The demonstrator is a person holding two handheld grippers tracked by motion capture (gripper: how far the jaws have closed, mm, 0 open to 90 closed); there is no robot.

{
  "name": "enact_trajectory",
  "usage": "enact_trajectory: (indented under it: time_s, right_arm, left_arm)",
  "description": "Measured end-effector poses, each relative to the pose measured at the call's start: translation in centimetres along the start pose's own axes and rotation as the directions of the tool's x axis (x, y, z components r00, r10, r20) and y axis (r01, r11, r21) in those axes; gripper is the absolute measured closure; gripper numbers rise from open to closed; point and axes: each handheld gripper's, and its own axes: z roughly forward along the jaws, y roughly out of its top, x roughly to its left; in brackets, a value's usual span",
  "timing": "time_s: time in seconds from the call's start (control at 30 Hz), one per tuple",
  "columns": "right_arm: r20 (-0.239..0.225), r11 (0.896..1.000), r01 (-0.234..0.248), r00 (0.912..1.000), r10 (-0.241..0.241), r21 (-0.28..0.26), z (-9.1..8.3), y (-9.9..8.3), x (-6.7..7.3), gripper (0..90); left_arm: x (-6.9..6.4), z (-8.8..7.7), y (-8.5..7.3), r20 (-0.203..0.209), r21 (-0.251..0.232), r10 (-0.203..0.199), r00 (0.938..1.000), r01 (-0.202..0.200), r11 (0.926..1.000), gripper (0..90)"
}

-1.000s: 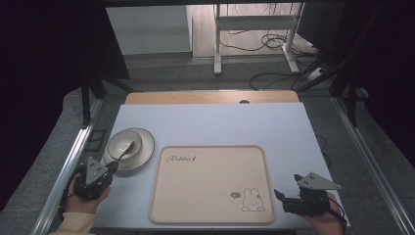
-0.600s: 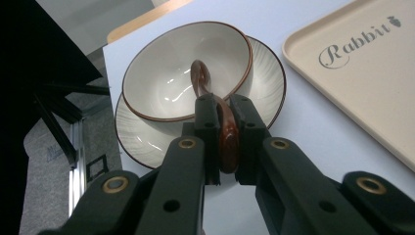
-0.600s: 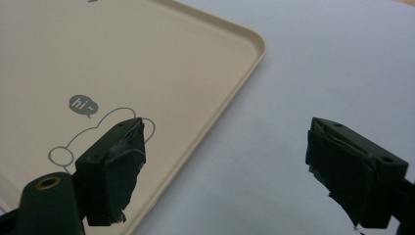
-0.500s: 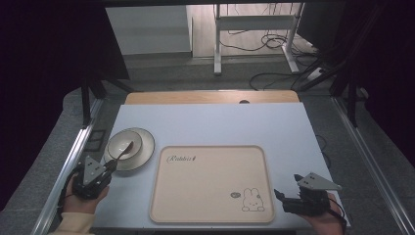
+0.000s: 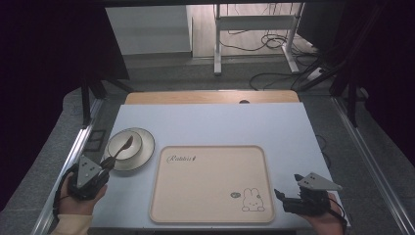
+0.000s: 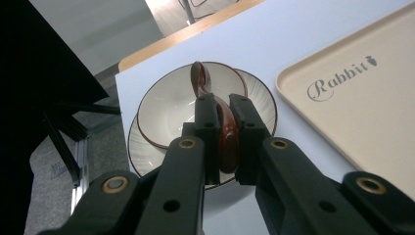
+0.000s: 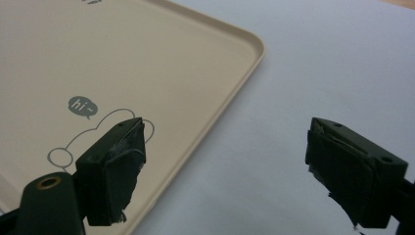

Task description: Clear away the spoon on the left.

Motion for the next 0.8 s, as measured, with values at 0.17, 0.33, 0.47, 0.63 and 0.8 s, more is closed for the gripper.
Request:
enact_trajectory:
  time_s: [0.17,0.33,0.47,0.63,0.8]
  right_arm:
    - [0.002,1.0,0.0,1.0,0.0,-0.001,0.0,0.0,0.0,15.3]
    - [0.003,1.0,0.002,1.0,-0.002,0.0,0.0,0.0,0.0,15.3]
    - [0.005,1.0,0.003,1.0,-0.003,0.0,0.0,0.0,0.0,15.3]
    - [0.006,1.0,0.008,1.0,-0.008,-0.004,0.0,0.0,0.0,15.5]
    - [0.003,1.0,0.006,1.0,-0.006,0.0,0.0,0.0,0.0,15.5]
  left_arm:
    - [-0.2,-0.4,0.4,0.007,-0.012,0.011,0.9999,-0.011,0.9999,84.7]
    - [-0.5,-0.8,0.7,0.01,-0.029,0.012,0.9999,-0.012,0.9995,84.7]
    - [-0.7,-1.0,1.0,0.013,-0.04,0.018,0.9997,-0.018,0.999,84.7]
    - [-0.9,-1.3,1.3,0.02,-0.054,0.02,0.9996,-0.019,0.9984,84.7]
    - [-1.3,-1.5,1.6,0.03,-0.066,0.025,0.9992,-0.023,0.9975,84.7]
